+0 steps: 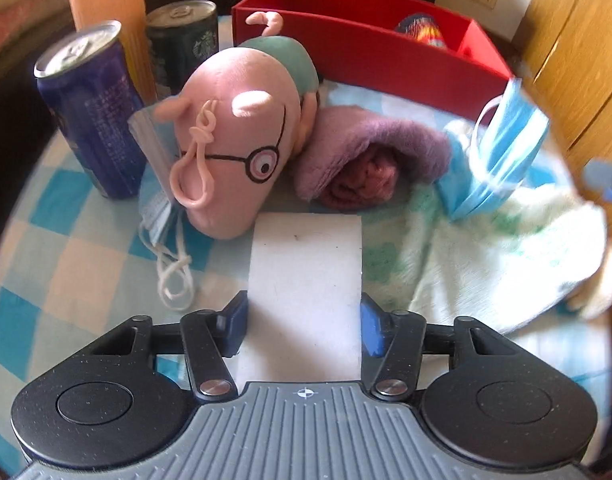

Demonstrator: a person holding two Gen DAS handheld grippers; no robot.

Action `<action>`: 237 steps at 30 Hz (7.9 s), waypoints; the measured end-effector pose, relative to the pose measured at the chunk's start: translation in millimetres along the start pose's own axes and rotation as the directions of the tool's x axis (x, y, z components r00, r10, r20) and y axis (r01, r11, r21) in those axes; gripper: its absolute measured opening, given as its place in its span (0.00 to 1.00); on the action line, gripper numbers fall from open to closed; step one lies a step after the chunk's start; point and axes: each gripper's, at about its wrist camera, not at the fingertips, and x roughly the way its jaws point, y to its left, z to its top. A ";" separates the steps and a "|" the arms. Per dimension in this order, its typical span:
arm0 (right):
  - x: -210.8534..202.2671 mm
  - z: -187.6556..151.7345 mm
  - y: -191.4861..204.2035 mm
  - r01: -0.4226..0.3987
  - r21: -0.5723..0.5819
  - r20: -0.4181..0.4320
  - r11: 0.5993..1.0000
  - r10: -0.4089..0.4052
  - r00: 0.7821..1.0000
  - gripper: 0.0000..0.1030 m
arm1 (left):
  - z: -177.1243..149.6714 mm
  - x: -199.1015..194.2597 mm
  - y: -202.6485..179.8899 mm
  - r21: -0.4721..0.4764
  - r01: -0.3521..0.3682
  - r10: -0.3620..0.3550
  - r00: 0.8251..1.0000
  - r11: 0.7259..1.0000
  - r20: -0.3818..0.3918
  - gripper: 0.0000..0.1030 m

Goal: Organize soft objects
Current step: 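Grasp a second white sponge with the left tool while the right tool grasps the blue mask, then carry the white sponge in the left tool and blue mask in the right tool over the red box, then open the left tool to drop the sponge while the right tool releases the mask into the box, then move the left tool to the lilac fuzzy sock while the right tool approaches the cream towel, then close the left tool on the lilac sock while the right tool grasps the cream towel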

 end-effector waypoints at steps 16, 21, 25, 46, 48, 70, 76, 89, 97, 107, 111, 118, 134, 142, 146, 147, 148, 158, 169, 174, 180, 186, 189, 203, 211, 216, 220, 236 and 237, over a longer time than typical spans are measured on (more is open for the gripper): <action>70.5 3.3 60.6 -0.067 -0.086 -0.081 0.994 0.060 0.995 0.29 | 11.1 -31.7 8.8 -0.027 0.089 -0.086 0.992 0.996 0.097 0.54; 72.9 4.0 54.4 -0.108 -0.037 -0.126 0.993 0.102 0.987 0.00 | 15.6 -38.0 5.1 -0.019 0.119 -0.116 0.986 0.993 0.118 0.54; 53.7 10.7 48.1 -0.143 -0.009 -0.080 0.990 0.142 0.987 0.00 | 17.5 -46.2 -2.6 0.008 0.123 -0.123 0.980 0.992 0.154 0.54; 5.6 57.8 35.4 -0.203 0.035 0.141 0.979 0.196 0.970 0.00 | 82.4 -72.3 -30.2 0.060 0.119 -0.133 0.928 0.991 0.349 0.55; 8.2 64.6 35.7 -0.195 0.031 0.149 0.980 0.188 0.971 0.00 | 92.5 -69.8 -32.2 0.058 0.115 -0.129 0.924 0.992 0.361 0.55; 121.1 142.6 21.9 -0.089 0.030 0.107 0.996 0.085 0.991 0.00 | 223.4 39.3 -54.8 0.080 -0.019 -0.010 0.938 0.997 0.346 0.56; 146.8 146.5 15.5 -0.073 0.041 0.089 0.996 0.069 0.994 0.00 | 235.4 64.4 -57.7 0.093 -0.047 0.015 0.949 0.995 0.316 0.56; 160.3 147.6 16.2 -0.048 0.042 0.084 0.998 0.045 0.995 0.00 | 236.6 75.1 -53.2 0.085 -0.074 0.047 0.957 0.994 0.288 0.62; 153.1 149.7 13.6 -0.026 0.046 0.100 0.999 0.021 0.995 0.14 | 236.1 69.2 -54.9 0.088 -0.089 0.060 0.954 0.992 0.294 0.72; 128.1 151.4 21.7 0.006 0.023 0.104 1.000 -0.008 0.995 0.16 | 224.3 46.8 -58.1 0.104 -0.092 0.057 0.953 0.990 0.299 0.75; 117.7 147.2 26.9 0.022 -0.006 0.071 1.000 -0.021 0.997 0.17 | 214.6 34.5 -61.2 0.125 -0.097 0.055 0.953 0.988 0.299 0.77; 95.8 136.0 34.1 0.030 -0.049 0.024 0.998 -0.029 0.999 0.17 | 199.1 12.7 -65.3 0.160 -0.114 0.063 0.954 0.980 0.293 0.77; 65.8 66.3 35.4 0.034 -0.115 -0.122 0.993 -0.048 0.991 0.23 | 132.5 -10.4 -56.5 0.226 -0.059 0.027 0.989 0.972 0.144 0.77; 41.9 34.3 29.7 0.013 -0.119 -0.148 0.993 -0.031 0.989 0.23 | 101.3 -15.4 -48.5 0.218 -0.010 -0.005 0.998 0.976 0.067 0.77; 32.8 20.0 26.8 0.008 -0.125 -0.158 0.992 -0.028 0.987 0.23 | 89.7 -17.6 -47.2 0.217 0.006 -0.017 0.999 0.976 0.051 0.77; 30.6 16.7 25.3 0.006 -0.123 -0.163 0.992 -0.026 0.986 0.23 | 88.1 -17.4 -47.1 0.217 0.007 -0.018 0.999 0.976 0.048 0.77; 28.6 13.2 23.4 0.006 -0.120 -0.167 0.993 -0.026 0.986 0.23 | 87.8 -16.4 -47.5 0.217 0.007 -0.018 0.999 0.976 0.047 0.77; 16.2 7.5 2.0 0.001 -0.056 -0.156 0.998 -0.010 0.988 0.23 | 90.7 13.2 -65.4 0.238 -0.001 0.001 1.000 0.971 0.001 0.77; 11.1 7.7 -9.7 0.002 -0.036 -0.154 0.999 -0.007 0.988 0.26 | 79.9 33.1 -75.3 0.276 -0.051 0.065 0.997 0.960 -0.045 0.79; 9.8 5.5 -10.1 0.004 -0.036 -0.156 0.999 -0.009 0.988 0.30 | 79.4 29.1 -81.9 0.269 -0.001 0.015 0.999 0.963 -0.052 0.70; 11.5 5.5 -14.2 -0.003 -0.013 -0.162 1.000 0.001 0.987 0.31 | 88.9 53.2 -80.5 0.231 -0.025 0.051 0.993 0.973 -0.107 0.62; 12.4 9.4 -18.5 -0.028 0.016 -0.151 0.999 0.030 0.988 0.33 | 85.0 49.1 -66.9 0.201 0.009 0.012 0.995 0.980 -0.104 0.49; 11.7 12.6 -13.4 -0.045 0.011 -0.139 0.999 0.046 0.989 0.34 | 76.5 37.0 -54.6 0.162 0.038 -0.018 0.993 0.986 -0.119 0.45; 38.1 -27.0 90.1 -0.269 -0.364 -0.297 0.891 0.162 0.941 0.56 | 39.8 -20.7 7.4 -0.049 0.204 -0.207 0.975 0.978 -0.083 0.45; 64.4 -42.0 125.4 -0.298 -0.512 -0.283 0.806 0.170 0.944 0.62 | 37.0 -15.1 14.0 -0.075 0.243 -0.249 0.964 0.967 -0.092 0.46; 85.5 -40.4 119.0 -0.282 -0.440 -0.353 0.852 0.125 0.927 0.20 | 36.5 -19.5 28.5 -0.104 0.256 -0.265 0.961 0.961 -0.079 0.49; 80.9 -38.9 107.0 -0.253 -0.407 -0.367 0.877 0.097 0.925 0.00 | 37.6 -21.1 32.9 -0.091 0.222 -0.228 0.971 0.971 -0.066 0.49; 62.1 -33.1 82.0 -0.197 -0.333 -0.338 0.922 0.079 0.938 0.00 | 22.6 -4.0 11.7 0.004 0.173 -0.171 0.974 0.985 -0.147 0.70; 62.3 -33.4 82.7 -0.198 -0.337 -0.339 0.921 0.078 0.937 0.03 | 22.5 -3.1 12.6 -0.001 0.170 -0.168 0.974 0.985 -0.149 0.76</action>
